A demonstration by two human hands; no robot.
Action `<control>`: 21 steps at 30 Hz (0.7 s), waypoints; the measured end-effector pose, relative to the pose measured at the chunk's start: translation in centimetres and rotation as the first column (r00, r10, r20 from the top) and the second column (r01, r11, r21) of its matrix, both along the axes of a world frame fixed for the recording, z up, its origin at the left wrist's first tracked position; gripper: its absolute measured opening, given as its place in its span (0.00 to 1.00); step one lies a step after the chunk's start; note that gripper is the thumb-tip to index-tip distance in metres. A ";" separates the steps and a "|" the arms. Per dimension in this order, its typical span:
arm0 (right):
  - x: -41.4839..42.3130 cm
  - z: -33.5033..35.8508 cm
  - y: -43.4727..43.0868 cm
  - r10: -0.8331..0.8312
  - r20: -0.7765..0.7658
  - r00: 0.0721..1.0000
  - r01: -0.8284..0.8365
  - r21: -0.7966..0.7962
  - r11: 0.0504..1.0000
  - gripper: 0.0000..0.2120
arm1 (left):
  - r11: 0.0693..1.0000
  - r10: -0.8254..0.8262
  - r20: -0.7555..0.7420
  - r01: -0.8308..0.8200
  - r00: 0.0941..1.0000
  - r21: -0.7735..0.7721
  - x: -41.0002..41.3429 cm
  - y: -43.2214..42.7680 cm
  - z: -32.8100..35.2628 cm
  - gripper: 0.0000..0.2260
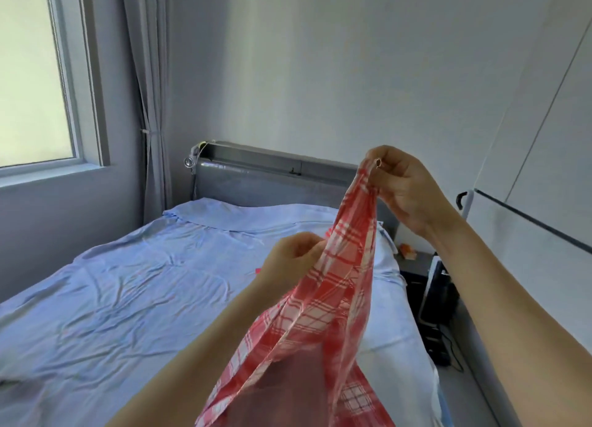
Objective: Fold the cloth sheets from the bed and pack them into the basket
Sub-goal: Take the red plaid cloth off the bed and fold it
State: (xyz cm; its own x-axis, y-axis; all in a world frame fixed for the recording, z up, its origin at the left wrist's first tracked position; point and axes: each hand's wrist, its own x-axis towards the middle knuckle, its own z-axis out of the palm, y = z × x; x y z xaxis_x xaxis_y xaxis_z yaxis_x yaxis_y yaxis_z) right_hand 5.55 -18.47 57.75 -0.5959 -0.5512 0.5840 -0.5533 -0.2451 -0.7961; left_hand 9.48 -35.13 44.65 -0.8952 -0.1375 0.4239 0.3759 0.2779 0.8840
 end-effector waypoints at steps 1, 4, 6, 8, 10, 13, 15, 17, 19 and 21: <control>-0.1 -0.5 0.3 -0.013 0.015 1.000 0.013 0.010 1.000 0.10 | 1.000 0.003 0.004 -0.003 1.000 -0.020 -0.1 0.4 -0.9 0.07; -0.3 -1.6 1.1 -0.032 0.052 0.998 0.031 0.022 0.999 0.09 | 0.986 0.064 -0.057 -0.072 0.996 -0.147 -0.2 1.6 -2.4 0.06; -0.7 -2.3 1.7 -0.056 0.060 0.997 0.054 0.020 0.998 0.04 | 0.965 0.163 -0.136 -0.187 0.977 -0.185 -0.2 2.2 -3.1 0.07; -1.2 -2.9 2.5 -0.130 0.066 0.989 0.128 0.027 0.991 0.02 | 0.931 0.293 -0.225 -0.331 0.929 -0.153 -0.1 2.5 -3.7 0.11; -1.7 -3.5 3.1 -0.234 0.050 0.971 0.231 0.054 0.971 0.03 | 0.881 0.390 -0.328 -0.453 0.861 -0.140 0.0 2.3 -4.0 0.14; -2.1 -3.9 3.5 -0.348 0.023 0.937 0.345 0.085 0.935 0.06 | 0.759 0.356 -0.549 -0.577 0.756 -0.302 0.1 2.7 -4.1 0.08; -2.1 -4.0 3.2 -0.398 0.018 0.917 0.395 0.078 0.915 0.06 | 0.726 0.270 -0.593 -0.565 0.758 -0.392 -0.1 3.8 -4.5 0.07; -2.0 -4.0 2.7 -0.436 0.016 0.900 0.434 0.067 0.898 0.06 | 0.734 0.228 -0.590 -0.535 0.774 -0.418 -0.5 5.1 -5.2 0.09; -1.8 -4.1 2.1 -0.460 0.018 0.888 0.458 0.064 0.886 0.05 | 0.750 0.262 -0.551 -0.527 0.792 -0.401 -0.6 6.2 -5.5 0.09; -1.6 -4.1 1.5 -0.475 0.031 0.879 0.473 0.055 0.879 0.05 | 0.744 0.344 -0.510 -0.560 0.788 -0.363 -0.9 7.0 -5.6 0.09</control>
